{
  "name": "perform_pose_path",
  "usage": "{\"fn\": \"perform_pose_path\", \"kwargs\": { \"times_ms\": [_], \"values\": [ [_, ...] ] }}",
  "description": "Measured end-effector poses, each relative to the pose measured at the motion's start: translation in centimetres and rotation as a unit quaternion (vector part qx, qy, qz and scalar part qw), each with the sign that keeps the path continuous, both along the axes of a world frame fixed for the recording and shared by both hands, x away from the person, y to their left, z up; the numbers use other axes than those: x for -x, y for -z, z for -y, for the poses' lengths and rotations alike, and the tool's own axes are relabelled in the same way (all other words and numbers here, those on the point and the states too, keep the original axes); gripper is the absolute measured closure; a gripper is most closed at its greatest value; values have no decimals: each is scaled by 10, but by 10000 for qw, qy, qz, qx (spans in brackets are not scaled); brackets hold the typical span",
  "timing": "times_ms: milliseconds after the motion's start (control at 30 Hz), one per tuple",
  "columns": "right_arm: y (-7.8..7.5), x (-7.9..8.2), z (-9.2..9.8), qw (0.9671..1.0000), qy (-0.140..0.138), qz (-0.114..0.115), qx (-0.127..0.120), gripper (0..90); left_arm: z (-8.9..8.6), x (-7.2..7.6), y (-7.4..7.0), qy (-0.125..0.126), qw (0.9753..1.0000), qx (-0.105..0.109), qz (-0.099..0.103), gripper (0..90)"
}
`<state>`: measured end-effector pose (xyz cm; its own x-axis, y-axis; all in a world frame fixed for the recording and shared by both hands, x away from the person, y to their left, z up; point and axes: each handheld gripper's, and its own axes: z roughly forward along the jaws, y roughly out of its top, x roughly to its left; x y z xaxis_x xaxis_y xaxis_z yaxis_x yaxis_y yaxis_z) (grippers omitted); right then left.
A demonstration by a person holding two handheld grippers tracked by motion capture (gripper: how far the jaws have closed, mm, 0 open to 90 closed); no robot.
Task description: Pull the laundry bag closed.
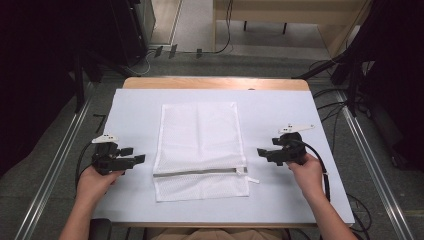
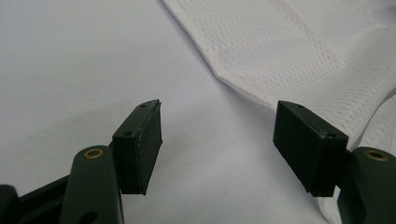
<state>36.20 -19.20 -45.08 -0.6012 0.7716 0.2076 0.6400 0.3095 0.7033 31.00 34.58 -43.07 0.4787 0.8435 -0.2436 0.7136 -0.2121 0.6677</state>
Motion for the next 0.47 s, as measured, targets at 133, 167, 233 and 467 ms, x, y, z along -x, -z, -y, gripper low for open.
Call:
{"fn": "perform_pose_path", "kwargs": {
  "times_ms": [133,167,233,467],
  "values": [
    [1,0,-1,10000,-12,-43,39,221,1,-1,2,8,9999,-115,32,300],
    [1,0,-1,10000,-12,-43,39,221,1,-1,2,8,9999,-115,32,296],
    [-1,0,0,10000,45,19,17,221,1,-1,3,-25,9999,-132,22,294],
    [0,-1,1,10000,64,19,52,222,2,-2,7,-112,9994,-319,108,243]
  ]
}}
